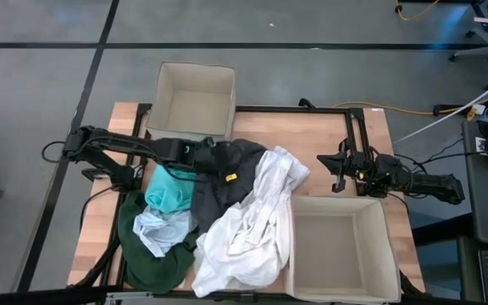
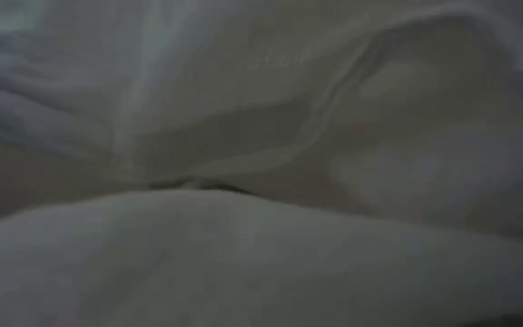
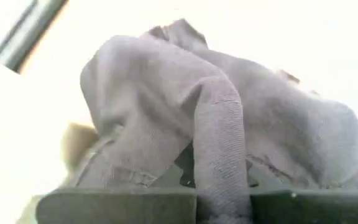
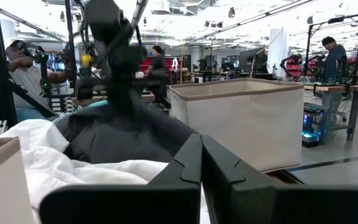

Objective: Sort clothes
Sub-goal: Put the gray shorts into the top white laundry bin

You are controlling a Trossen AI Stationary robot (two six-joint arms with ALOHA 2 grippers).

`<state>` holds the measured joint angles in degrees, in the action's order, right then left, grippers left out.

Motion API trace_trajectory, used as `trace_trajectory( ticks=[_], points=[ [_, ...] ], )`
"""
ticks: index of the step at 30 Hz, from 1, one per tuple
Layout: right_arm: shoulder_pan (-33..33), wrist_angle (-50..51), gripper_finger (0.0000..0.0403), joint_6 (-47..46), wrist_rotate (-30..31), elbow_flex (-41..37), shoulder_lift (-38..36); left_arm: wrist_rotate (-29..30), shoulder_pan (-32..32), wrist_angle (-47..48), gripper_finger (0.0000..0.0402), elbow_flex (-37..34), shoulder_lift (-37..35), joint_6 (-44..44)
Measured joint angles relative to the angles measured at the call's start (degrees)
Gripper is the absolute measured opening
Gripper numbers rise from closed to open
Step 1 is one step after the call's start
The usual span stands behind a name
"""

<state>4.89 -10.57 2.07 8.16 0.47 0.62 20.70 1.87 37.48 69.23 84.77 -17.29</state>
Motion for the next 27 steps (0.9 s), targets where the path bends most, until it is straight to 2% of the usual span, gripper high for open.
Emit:
trace_trajectory(
  ticks=[10, 16, 27],
  points=[
    [0.02, 0.00, 0.0005, 1.45, 0.46, 0.00, 0.00, 9.39, -0.11, 0.13, 0.0012, 11.11, -0.02, 10.17],
    [0.02, 0.00, 0.0005, 2.64, 0.46, 0.00, 0.00, 11.14, -0.13, -0.06, 0.0006, 15.76, -0.02, 15.05],
    [0.02, 0.00, 0.0005, 2.62, 0.44, 0.00, 0.00, 18.31, -0.19, -0.67, 0.0006, 23.77, -0.07, 22.70]
  ],
)
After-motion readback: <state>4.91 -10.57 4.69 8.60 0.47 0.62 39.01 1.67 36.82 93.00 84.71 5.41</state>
